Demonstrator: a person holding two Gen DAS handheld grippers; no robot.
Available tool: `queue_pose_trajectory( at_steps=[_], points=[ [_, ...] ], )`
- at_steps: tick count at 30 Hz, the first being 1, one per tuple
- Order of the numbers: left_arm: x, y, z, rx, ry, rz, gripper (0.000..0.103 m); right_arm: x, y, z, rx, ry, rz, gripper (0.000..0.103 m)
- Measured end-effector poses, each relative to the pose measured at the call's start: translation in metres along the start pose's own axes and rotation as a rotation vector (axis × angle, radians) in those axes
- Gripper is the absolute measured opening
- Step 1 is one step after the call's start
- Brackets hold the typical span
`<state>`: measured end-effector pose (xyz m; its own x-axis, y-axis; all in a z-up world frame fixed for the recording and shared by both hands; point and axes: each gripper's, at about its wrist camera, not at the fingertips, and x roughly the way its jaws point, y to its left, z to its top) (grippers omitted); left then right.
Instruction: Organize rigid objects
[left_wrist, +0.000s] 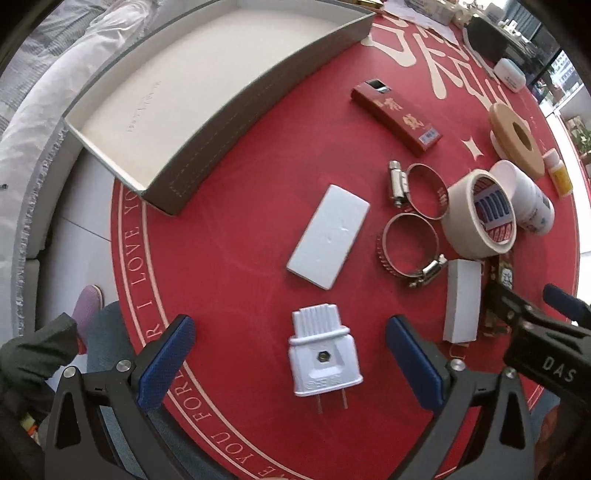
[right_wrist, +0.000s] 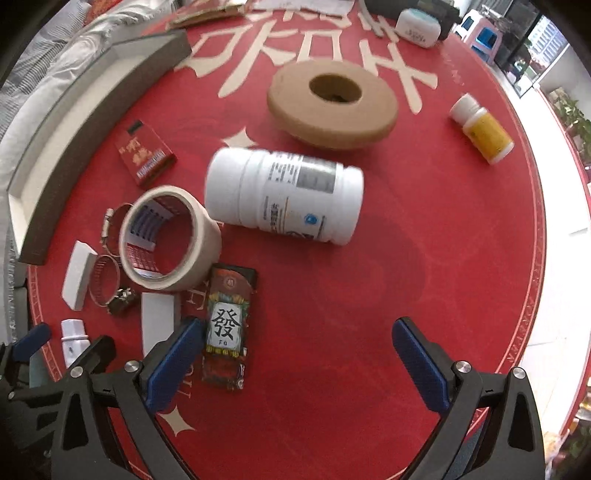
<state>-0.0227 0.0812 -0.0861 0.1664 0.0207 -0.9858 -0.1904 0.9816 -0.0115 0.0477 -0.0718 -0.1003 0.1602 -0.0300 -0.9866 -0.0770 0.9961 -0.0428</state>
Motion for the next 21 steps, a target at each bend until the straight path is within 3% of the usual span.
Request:
queue_pose_trajectory(
  at_steps=[6, 10, 17, 20, 21],
  points=[
    [0.004, 0.017, 0.001, -0.003, -0.002, -0.004, 0.103, -0.004, -0.034, -0.005, 0.088, -0.008, -0.011, 0.102],
    [0.003, 0.004, -0.002, 0.030, -0.009, -0.007, 0.103, -0.003, -0.032, 0.002, 0.043, -0.021, 0.009, 0.102],
    [0.001, 0.007, -0.006, -0.016, -0.039, 0.003, 0.103, -0.003, -0.033, 0.011, 0.024, -0.024, 0.014, 0.102],
    [0.003, 0.015, -0.011, -0.054, -0.030, 0.011, 0.103, -0.009, -0.031, 0.008, 0.022, -0.022, 0.011, 0.102],
    [0.003, 0.015, -0.010, -0.056, -0.022, 0.011, 0.103, -0.006, -0.026, -0.013, 0.013, -0.028, 0.017, 0.102]
  ],
)
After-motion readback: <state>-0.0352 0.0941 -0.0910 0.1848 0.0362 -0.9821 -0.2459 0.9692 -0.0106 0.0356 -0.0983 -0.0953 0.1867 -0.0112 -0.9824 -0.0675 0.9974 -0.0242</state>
